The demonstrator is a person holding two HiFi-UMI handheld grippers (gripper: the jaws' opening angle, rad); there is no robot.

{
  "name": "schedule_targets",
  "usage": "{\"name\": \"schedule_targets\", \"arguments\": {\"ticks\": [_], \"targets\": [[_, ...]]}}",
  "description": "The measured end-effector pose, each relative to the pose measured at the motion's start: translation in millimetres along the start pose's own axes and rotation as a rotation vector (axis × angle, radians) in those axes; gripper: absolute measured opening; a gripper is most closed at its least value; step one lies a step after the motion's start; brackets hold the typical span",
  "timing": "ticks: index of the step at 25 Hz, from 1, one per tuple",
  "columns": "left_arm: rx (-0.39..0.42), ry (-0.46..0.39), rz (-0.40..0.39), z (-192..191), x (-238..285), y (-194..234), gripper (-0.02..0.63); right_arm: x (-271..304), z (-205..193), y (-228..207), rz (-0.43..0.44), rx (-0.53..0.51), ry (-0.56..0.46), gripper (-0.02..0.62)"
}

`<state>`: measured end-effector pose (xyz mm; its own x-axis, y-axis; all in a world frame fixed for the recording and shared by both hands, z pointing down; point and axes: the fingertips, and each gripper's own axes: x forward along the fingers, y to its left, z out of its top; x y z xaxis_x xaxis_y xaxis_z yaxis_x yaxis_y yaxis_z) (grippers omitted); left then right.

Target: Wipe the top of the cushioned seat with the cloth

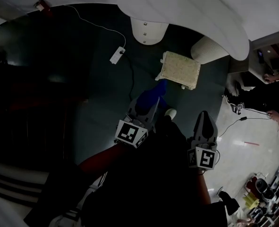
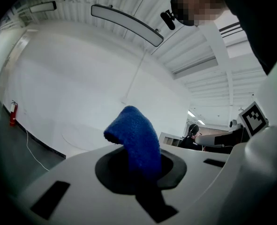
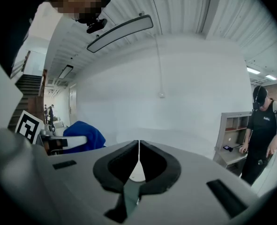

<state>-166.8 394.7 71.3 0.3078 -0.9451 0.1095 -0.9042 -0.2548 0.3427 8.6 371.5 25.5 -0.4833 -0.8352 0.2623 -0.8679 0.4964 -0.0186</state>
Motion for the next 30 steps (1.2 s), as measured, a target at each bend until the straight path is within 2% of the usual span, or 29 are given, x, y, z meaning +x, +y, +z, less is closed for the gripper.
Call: {"name": "schedule_targets", "arguments": {"ticks": [6, 13, 20, 23, 26, 30], "targets": [[-0.02, 0.031, 0.04, -14, 11, 24, 0.049, 26, -14, -3, 0.004, 0.012, 0.03, 0.038], [0.031, 0.091, 0.075, -32, 56, 40, 0.049, 74, -27, -27, 0.055, 0.069, -0.002, 0.038], [0.041, 0.162, 0.11, -52, 164, 51, 0.049, 150, -25, -107, 0.094, 0.127, -0.015, 0.038], [0.08, 0.204, 0.138, -61, 211, 53, 0.049, 179, -28, -139, 0.143, 0.131, 0.007, 0.038], [0.116, 0.226, 0.153, -69, 251, 58, 0.049, 209, -31, -167, 0.19, 0.19, 0.033, 0.038], [0.122, 0.238, 0.162, -90, 296, 74, 0.049, 257, -57, -194, 0.203, 0.226, 0.062, 0.038]]}}
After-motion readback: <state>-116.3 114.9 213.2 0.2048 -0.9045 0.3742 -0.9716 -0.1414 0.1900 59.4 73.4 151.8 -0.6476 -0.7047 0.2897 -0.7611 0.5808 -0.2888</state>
